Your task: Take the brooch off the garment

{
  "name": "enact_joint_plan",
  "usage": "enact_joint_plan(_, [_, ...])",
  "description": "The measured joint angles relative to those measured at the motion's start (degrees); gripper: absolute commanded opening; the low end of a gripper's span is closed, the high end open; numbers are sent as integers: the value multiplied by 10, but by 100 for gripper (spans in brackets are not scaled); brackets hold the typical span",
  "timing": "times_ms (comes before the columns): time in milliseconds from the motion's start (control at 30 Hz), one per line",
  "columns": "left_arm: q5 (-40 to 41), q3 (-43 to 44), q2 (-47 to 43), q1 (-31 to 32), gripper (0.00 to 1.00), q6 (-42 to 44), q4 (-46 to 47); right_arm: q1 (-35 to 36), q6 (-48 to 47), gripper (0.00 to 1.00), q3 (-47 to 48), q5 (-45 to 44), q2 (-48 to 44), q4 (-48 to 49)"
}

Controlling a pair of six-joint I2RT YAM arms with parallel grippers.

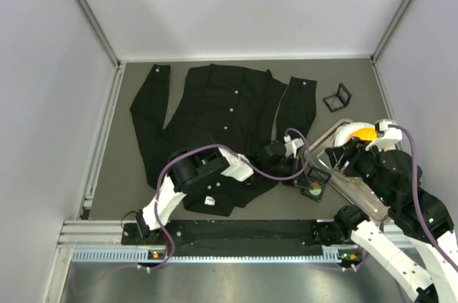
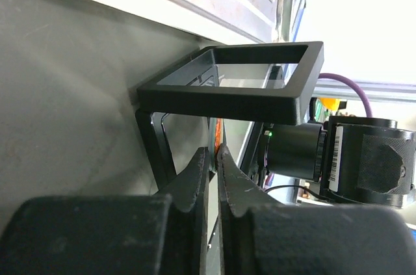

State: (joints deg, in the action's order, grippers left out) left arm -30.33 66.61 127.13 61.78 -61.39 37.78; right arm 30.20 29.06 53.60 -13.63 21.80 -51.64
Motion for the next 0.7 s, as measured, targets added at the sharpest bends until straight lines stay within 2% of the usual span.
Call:
enact_joint_plan(133, [0,2,0,1,19,1,-13,0,0,56,0,1,0,0])
enact_joint_plan(267, [2,2,-1,2,32,2,-29,0,0,56,0,2,0,0])
enact_joint_plan(700, [28,10,-42,6,45,32,-116,0,1,56,-12,10,0,-2])
